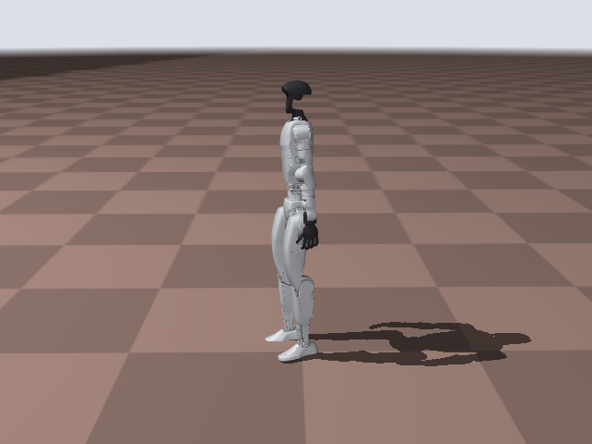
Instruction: In place motions
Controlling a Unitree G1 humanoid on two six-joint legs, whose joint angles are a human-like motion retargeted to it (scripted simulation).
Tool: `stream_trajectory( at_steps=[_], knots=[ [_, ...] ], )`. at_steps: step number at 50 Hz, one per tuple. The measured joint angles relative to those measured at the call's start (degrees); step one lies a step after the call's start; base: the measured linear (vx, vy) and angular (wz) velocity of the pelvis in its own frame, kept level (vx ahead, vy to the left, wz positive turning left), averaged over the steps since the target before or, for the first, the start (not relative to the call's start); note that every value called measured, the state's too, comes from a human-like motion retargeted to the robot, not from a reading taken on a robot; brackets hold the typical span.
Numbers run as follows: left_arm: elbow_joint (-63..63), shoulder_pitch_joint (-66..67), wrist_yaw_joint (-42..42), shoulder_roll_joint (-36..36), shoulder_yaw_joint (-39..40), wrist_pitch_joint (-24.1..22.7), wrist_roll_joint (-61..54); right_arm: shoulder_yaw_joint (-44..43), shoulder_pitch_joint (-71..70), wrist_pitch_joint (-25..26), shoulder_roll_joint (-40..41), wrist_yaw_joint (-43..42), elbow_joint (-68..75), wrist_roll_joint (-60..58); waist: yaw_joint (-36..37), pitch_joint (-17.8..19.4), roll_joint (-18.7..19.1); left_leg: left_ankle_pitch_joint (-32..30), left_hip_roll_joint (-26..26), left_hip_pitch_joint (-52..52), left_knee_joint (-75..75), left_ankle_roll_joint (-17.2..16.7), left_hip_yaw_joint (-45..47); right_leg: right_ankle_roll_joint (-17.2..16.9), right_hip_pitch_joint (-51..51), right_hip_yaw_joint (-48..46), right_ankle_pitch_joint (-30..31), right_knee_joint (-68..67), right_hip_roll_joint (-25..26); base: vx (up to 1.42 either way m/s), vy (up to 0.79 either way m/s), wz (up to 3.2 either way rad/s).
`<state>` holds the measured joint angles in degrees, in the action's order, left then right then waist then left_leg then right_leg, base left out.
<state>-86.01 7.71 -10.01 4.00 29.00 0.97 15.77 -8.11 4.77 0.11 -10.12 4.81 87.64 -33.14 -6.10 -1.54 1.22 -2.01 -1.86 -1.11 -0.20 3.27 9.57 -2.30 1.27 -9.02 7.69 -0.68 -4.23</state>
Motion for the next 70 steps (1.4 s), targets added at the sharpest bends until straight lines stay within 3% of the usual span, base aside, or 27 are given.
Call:
stream_trajectory(
  at_steps=[15, 25, 35, 50, 60, 70],
  knots=[
    [1.2, -0.6, 0.2, -0.5, -0.2, -0.5, -0.8, -0.9, 0.7, 0.4, -1.1, -0.8, 1.7, 0.8, 4.0, 0.1, 0.5, -1.8, -1.1, 2.3, 0.8, -0.1, -6.1, -2.1, -2.9, -5.5, -1.6, 0.2, -3.0, 0.03, 0.07, 0.36],
    [1.6, -0.7, 1.1, -0.4, -0.6, -1.3, -0.8, -1.8, 1.2, 0.4, -1.7, -0.8, 1.9, 0.9, 8.1, 0.3, 1.1, -5.1, -3.6, 5.8, 1.2, -1.6, -15.1, -4.1, -7.5, -17.5, -4.9, 0.2, -6.5, 0.03, 0.2, 1.04],
    [0.2, -0.9, 2.8, 0.4, -0.3, -1.0, -0.9, -2.6, 2.3, 0.2, -2.4, -1.4, 2.1, -1.0, 15.6, -1.2, 1.1, -10.0, -5.9, 9.9, 0.2, -5.7, -24.9, -6.7, -13.0, -34.8, -8.4, -0.3, -8.1, -0.07, 0.18, 1.46],
    [-3.9, -0.4, 4.4, 1.8, 0.9, 0.5, 0.3, -4.7, 1.0, -0.9, -1.4, -1.2, 0.2, 0.1, 28.3, -0.8, -1.2, -15.8, -8.2, 12.9, -2.4, -15.9, -32.4, -9.5, -19.2, -53.1, -11.3, -1.8, -5.9, -0.15, 0.07, 1.35],
    [-5.8, -0.4, 6.8, 1.0, 0.9, -0.8, -0.7, -4.2, -0.4, -1.3, 0.0, -0.7, -0.6, -0.4, 37.7, 1.5, -3.7, -16.9, -10.7, 12.5, -3.2, -17.8, -35.8, -10.7, -21.5, -57.7, -12.1, -2.3, -5.3, -0.09, -0.03, 0.7],
    [-6.9, -1.0, 5.8, 1.5, 0.8, -0.3, -0.7, -1.3, -1.6, -2.4, 1.2, 0.6, -2.5, -1.7, 38.0, 1.6, -4.6, -16.5, -10.9, 12.6, -3.3, -17.1, -36.6, -11.0, -21.4, -58.2, -12.0, -2.3, -4.9, -0.01, -0.02, 0.09]
  ],
)
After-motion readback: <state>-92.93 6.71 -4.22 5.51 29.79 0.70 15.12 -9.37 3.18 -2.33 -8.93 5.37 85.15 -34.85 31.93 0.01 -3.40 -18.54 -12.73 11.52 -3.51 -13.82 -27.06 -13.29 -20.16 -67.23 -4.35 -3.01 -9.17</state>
